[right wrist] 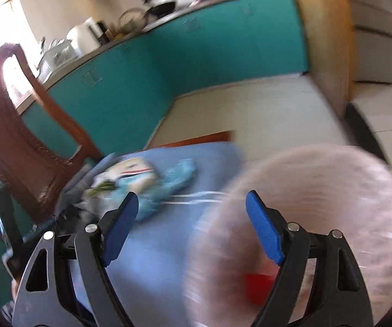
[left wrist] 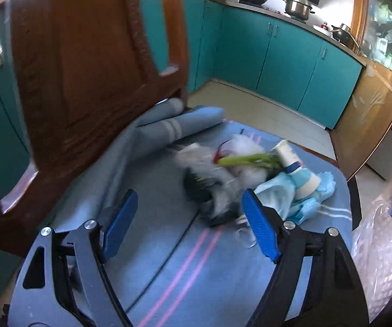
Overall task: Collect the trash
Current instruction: 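Grasp the blue cloth with the right tool while the left tool grasps the green-silver wrapper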
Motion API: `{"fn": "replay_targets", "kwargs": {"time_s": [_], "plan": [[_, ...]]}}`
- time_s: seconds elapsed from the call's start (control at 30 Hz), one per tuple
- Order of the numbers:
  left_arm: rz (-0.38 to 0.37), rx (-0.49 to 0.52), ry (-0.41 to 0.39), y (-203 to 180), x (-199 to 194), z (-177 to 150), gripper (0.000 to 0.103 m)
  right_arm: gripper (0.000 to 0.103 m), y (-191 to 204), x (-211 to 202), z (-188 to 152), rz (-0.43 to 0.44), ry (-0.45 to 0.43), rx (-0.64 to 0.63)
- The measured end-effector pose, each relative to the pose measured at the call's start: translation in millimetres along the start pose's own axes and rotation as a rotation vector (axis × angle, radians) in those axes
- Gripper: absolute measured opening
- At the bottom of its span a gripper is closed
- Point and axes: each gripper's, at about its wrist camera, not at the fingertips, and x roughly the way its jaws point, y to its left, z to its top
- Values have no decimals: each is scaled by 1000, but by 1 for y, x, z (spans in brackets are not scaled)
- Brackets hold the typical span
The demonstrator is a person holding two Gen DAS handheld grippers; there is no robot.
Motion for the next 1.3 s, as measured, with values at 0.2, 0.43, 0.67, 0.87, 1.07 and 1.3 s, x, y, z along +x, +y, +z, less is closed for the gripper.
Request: {"fn": "replay_targets", "kwargs": {"time_s": [0.2,0.43,0.67,0.87,1.07,1.3], "plan": [[1,14,22,22,-4,-8,81,71,61,113,10,-113,213,-52],[-39,-21,32,25,17,14,87,35,84,161,-18,-177,279,-167],[-100,-11,97,2,54,28,89,32,84,136,-41,-85,343,-222],[-164,16,154,-8,72,25,51,32,89,108,-67,-34,422,-327],[-173,53,146,1,42,6,45,32,82,84,-73,-14,397,-356],[-227,146,149,7,-9,-23,46,32,83,58,-69,10,366,-416]]}}
